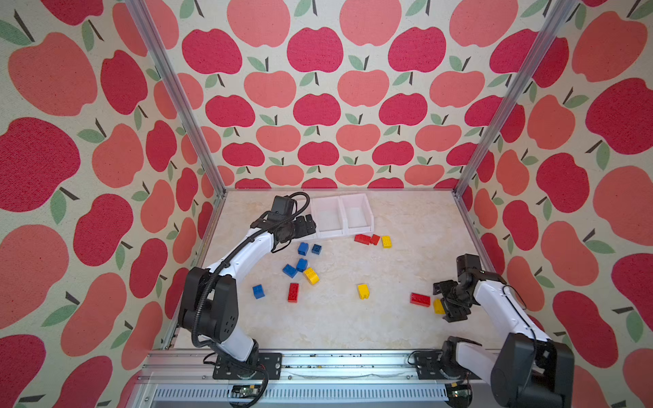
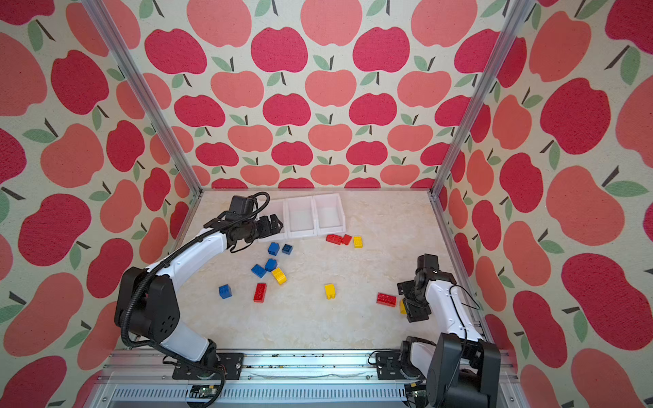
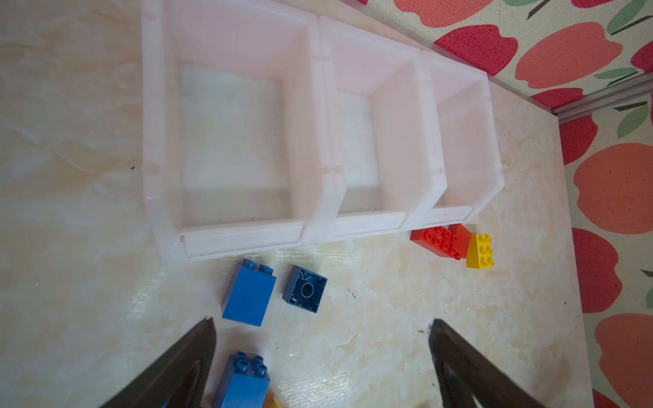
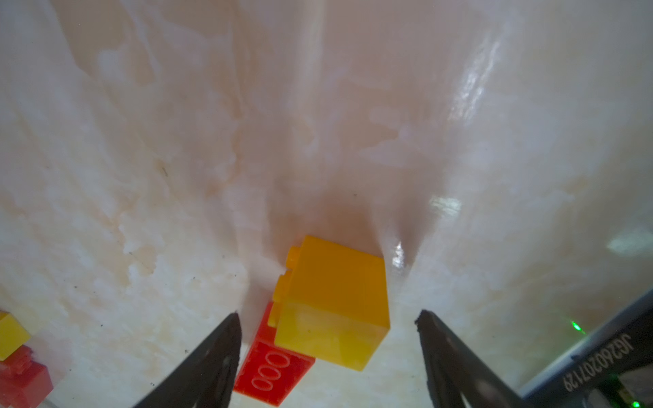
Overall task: Sort the legos into containers by color
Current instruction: Pick up the lego from the bottom-right of the table.
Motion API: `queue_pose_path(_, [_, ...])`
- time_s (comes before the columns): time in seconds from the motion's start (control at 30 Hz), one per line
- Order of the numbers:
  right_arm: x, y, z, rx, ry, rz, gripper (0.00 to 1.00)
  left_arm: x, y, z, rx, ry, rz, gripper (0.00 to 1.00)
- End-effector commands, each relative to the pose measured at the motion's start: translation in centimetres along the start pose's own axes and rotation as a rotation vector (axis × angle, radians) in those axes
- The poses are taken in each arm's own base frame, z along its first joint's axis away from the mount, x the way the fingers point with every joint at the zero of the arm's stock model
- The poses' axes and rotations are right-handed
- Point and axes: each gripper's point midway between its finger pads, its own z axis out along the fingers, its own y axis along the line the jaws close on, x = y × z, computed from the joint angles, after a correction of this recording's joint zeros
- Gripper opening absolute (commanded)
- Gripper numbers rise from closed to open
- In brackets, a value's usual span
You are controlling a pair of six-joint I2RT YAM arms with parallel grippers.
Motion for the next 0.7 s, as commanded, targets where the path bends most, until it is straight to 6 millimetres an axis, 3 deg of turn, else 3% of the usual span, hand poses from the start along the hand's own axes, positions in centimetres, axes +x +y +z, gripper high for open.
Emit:
queue_pose_path(0.0, [-0.1,-0.1,0.7,0.012,0.009,0.024,0.76,-0.2,-0.2,-1.2,0.008,-0.013,0.011,0.97])
queue_pose_path(0.4, [-0.2,-0.4,1.2,0.021,0.004,0.019,0.45,-0.5,-0.3,-1.7,0.007,-0.026,0.001,0.97])
queue_pose_path(0.53, [-0.1,-0.1,0.9,0.000,0.006,0.009,0.39,-0.4,-0.3,-2.0,0.007,-0.031,0.003,0.97])
queue_pose_path(0.67, [-0.7,0.7,-0.5,-0.024,-0.033,-0.047,0.38,-0.3,-0.1,-2.5,0.006,-0.036,0.000,0.98])
